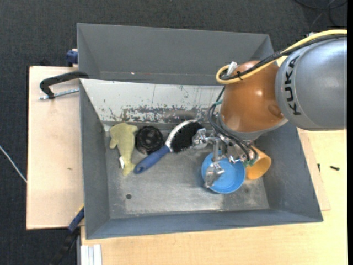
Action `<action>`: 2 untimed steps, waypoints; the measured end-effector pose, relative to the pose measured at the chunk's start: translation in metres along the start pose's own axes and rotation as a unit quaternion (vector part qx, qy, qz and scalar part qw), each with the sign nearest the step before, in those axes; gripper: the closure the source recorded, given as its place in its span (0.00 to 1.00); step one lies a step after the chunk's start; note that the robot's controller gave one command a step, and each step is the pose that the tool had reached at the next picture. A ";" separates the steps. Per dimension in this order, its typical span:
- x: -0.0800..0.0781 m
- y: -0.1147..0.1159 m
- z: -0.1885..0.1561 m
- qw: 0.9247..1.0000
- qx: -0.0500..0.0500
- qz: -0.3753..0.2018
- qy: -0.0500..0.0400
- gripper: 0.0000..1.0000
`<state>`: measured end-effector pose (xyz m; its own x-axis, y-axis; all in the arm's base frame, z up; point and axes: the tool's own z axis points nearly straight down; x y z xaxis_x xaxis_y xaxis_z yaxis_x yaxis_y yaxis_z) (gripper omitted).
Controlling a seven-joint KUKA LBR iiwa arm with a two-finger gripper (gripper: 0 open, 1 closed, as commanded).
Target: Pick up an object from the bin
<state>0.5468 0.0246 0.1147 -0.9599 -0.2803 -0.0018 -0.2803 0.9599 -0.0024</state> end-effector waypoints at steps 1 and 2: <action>-0.039 0.087 0.041 0.998 0.005 0.060 0.011 0.00; -0.056 0.116 0.039 1.000 0.003 0.021 0.016 0.00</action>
Offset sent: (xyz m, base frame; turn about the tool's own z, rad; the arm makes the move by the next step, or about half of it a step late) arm 0.0139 0.1003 -0.0447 0.1175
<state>0.5679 0.1516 0.0754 -0.9702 -0.2404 0.0303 -0.2408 0.9705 -0.0092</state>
